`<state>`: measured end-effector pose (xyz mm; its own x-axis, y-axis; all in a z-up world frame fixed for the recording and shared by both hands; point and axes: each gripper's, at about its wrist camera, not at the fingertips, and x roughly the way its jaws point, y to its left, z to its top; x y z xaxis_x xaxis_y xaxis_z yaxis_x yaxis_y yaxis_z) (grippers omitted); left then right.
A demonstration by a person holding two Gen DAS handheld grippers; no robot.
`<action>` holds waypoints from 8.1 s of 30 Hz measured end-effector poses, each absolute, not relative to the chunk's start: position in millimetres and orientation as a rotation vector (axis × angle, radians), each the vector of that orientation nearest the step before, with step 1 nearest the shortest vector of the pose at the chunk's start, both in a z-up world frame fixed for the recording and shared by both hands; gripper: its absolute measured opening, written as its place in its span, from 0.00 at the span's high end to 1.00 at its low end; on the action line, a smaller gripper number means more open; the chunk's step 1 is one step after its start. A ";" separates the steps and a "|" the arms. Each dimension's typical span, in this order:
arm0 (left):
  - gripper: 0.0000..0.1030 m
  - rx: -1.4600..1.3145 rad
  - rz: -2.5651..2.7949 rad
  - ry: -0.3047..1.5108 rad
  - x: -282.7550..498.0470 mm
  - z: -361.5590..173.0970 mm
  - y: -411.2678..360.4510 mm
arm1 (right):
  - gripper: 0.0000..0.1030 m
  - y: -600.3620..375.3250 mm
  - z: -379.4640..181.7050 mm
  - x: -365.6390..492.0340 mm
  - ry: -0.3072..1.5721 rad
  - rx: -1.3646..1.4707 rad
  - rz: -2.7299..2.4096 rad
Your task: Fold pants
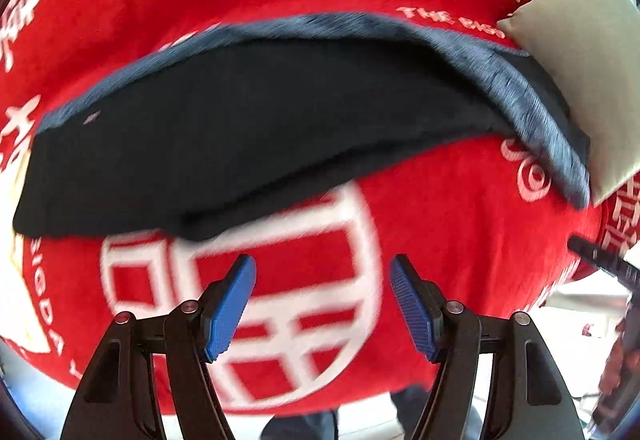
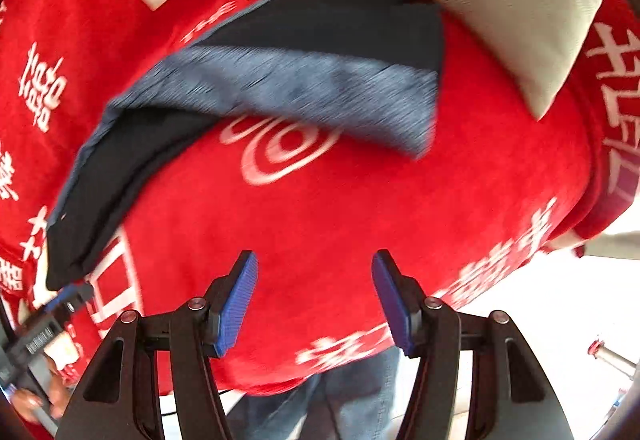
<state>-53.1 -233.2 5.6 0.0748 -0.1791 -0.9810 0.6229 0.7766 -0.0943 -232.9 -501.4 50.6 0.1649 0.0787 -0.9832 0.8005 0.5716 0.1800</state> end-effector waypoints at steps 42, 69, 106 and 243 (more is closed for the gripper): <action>0.31 0.367 -0.488 1.348 2.4 -2.3 -405.4 | 0.94 -733.2 94.3 -84.5 1.250 0.650 -0.377; 0.08 0.360 -0.380 1.301 57.1 -39.3 -428.2 | 0.65 -715.4 -7.3 -45.2 1.327 0.587 -0.417; 0.00 0.345 -0.165 1.332 125.2 -38.8 -354.0 | 0.47 -671.9 14.4 -119.2 1.390 0.618 -0.454; 0.00 0.244 -0.337 1.374 160.8 -75.8 -142.9 | 0.61 -490.7 3.8 35.3 1.441 0.555 -0.303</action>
<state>160.8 -142.9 -75.8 0.1595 -0.0920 -0.9829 0.3738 0.9272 -0.0261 35.3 -490.7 3.8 0.1214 0.1309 -0.9839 0.5165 0.8382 0.1752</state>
